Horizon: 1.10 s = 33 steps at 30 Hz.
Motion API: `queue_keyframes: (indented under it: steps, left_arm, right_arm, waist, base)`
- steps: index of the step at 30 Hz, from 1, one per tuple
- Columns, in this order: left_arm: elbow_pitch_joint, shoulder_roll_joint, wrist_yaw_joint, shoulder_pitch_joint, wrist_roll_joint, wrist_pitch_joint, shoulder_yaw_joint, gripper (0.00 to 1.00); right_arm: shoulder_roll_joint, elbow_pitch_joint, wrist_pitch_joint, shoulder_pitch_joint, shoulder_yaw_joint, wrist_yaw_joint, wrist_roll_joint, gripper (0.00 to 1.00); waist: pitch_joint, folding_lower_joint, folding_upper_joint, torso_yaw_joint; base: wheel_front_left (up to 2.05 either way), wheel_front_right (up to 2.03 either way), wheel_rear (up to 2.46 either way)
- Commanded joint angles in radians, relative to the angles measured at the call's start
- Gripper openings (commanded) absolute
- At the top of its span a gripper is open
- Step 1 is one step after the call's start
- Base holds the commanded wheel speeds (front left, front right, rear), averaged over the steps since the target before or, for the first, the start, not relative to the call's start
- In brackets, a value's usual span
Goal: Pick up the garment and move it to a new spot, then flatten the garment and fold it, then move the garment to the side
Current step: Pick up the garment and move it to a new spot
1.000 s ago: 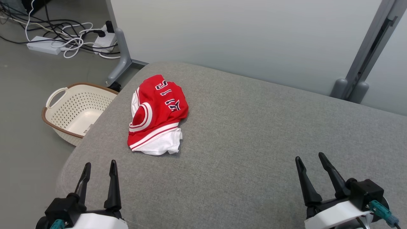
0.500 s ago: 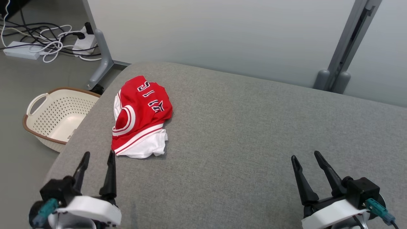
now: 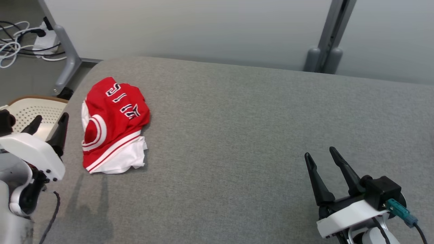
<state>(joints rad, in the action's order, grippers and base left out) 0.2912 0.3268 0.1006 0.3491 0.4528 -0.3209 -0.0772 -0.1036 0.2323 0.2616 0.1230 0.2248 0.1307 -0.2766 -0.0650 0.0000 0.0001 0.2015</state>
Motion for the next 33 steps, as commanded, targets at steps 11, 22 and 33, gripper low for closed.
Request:
queue_keyframes:
  steps: [11,22,33]
  left_arm:
    - [0.216,0.125,0.024,0.166,0.137,-0.194,-0.023,1.0]
    - [0.452,0.206,0.015,0.257,0.176,-0.271,-0.049,1.0]
    - [0.541,0.216,0.025,0.287,0.194,-0.298,-0.009,0.0]
  right_arm:
    - [-0.018,-0.022,0.005,0.078,0.026,0.0,-0.021,1.0]
    - [-0.013,-0.039,0.005,0.122,0.03,0.0,-0.025,1.0]
    - [-0.003,-0.037,0.005,0.133,0.021,0.0,-0.017,1.0]
  waist:
    - [-0.123,0.0,-0.0001,-0.179]
    - [-0.21,0.0,-0.0001,-0.278]
    - [-0.225,0.0,-0.0001,-0.282]
  base:
    - [0.0,0.0,0.0]
    - [0.0,0.0,0.0]
    - [0.0,0.0,0.0]
